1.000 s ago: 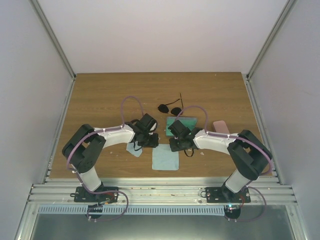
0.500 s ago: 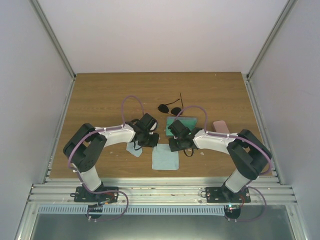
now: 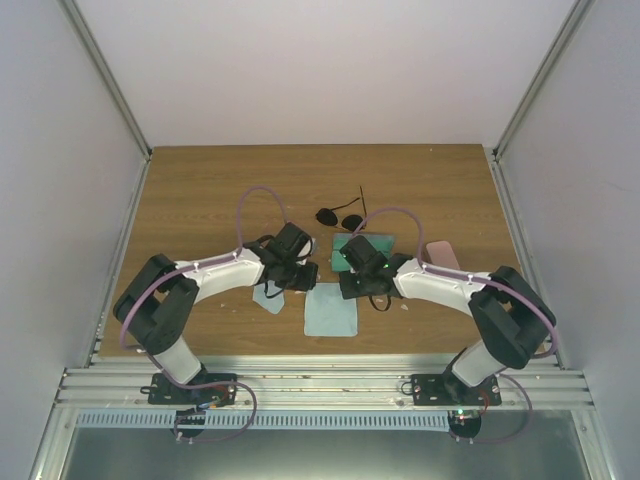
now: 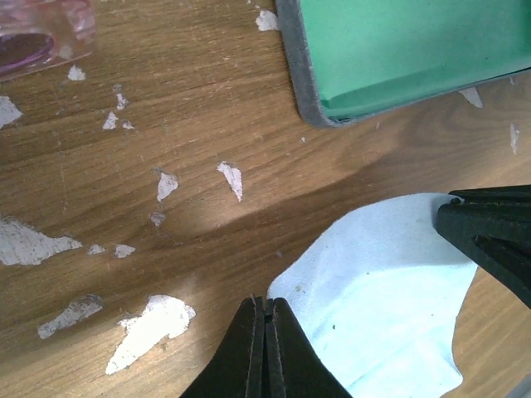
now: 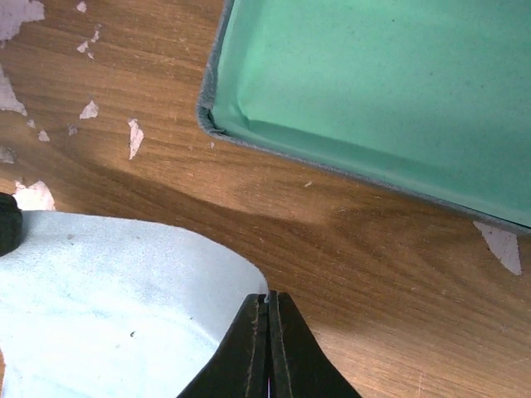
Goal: Organize the sunglasses
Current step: Fold the glasses cleaning cloth at the center of the board.
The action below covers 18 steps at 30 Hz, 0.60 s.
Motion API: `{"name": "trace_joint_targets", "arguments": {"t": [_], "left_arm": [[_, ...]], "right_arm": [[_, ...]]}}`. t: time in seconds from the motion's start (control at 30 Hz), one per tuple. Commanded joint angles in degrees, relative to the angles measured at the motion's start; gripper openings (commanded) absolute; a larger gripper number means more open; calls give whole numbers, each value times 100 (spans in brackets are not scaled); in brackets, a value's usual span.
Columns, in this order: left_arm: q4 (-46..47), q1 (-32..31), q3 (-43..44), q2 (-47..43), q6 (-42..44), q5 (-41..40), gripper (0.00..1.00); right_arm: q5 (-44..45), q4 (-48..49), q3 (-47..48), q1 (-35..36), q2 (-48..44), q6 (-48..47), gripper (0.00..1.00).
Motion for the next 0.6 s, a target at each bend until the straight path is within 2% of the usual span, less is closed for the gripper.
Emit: {"name": "trace_joint_targets", "arguments": {"t": [0.0, 0.3, 0.57], "left_arm": [[100, 7, -70, -156, 142, 123, 0], [292, 7, -611, -432, 160, 703, 0], [304, 7, -875, -661, 185, 997, 0]], "right_arm": [[-89, 162, -52, -66, -239, -155, 1], [-856, 257, -538, -67, -548, -255, 1], [-1069, 105, -709, -61, -757, -178, 1]]}}
